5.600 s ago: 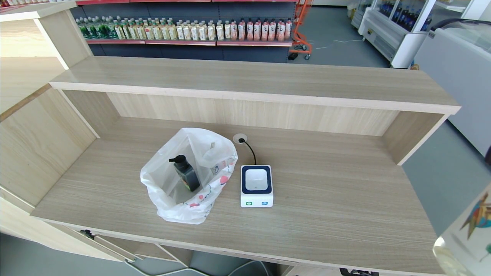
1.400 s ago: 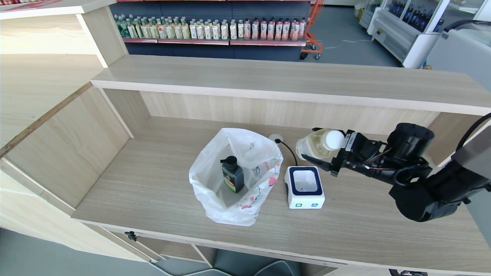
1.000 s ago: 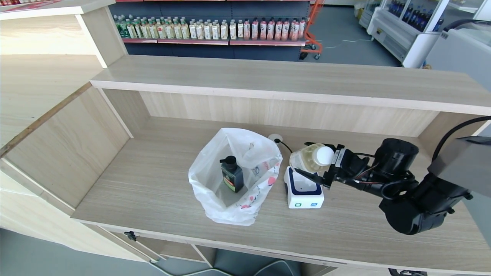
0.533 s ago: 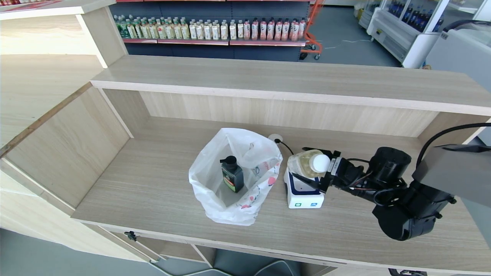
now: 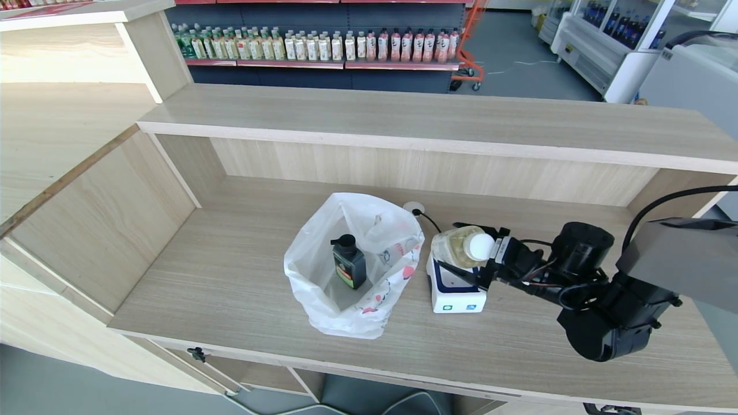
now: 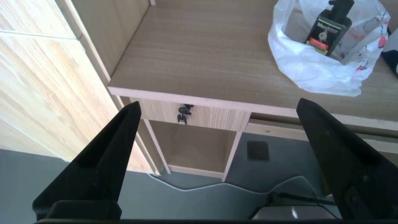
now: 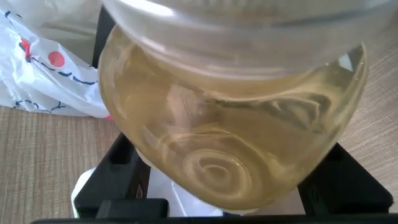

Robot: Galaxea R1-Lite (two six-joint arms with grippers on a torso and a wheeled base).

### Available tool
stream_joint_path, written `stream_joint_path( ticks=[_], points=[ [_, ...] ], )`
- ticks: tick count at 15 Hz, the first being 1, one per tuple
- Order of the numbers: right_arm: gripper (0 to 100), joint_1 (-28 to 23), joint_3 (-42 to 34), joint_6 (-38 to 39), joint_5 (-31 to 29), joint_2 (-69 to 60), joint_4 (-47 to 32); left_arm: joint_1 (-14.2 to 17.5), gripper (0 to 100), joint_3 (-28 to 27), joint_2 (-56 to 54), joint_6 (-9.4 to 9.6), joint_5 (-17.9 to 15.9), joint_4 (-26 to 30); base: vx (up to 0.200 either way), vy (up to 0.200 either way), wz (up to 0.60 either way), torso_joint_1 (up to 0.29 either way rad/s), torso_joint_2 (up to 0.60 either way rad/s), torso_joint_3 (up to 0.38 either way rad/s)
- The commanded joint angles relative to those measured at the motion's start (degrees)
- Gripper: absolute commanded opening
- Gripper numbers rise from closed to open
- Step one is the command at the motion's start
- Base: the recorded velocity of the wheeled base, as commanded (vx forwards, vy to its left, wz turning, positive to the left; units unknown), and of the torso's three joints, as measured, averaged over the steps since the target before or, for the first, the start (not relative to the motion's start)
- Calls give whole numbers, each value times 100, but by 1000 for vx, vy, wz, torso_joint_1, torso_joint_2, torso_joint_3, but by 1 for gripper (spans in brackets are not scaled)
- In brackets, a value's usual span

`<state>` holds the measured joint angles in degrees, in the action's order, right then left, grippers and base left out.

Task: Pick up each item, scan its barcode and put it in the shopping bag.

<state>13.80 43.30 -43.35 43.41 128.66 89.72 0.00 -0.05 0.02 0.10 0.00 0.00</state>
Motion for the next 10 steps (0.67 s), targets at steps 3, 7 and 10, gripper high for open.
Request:
stream_joint_path(
  ticks=[3, 7, 10],
  points=[
    [0, -26, 20, 1514, -210, -1431, -43, 0, 100, -4, 6, -1, 0, 0, 0, 0, 0, 0, 0, 0],
    [0, -176, 3, 3061, -1678, -3681, -2925, 0, 100, 5, 6, -1, 0, 0, 0, 0, 0, 0, 0, 0],
    [0, 0, -32, 4317, -2996, -4428, -4411, 0, 100, 5, 6, -1, 0, 0, 0, 0, 0, 0, 0, 0]
  ],
)
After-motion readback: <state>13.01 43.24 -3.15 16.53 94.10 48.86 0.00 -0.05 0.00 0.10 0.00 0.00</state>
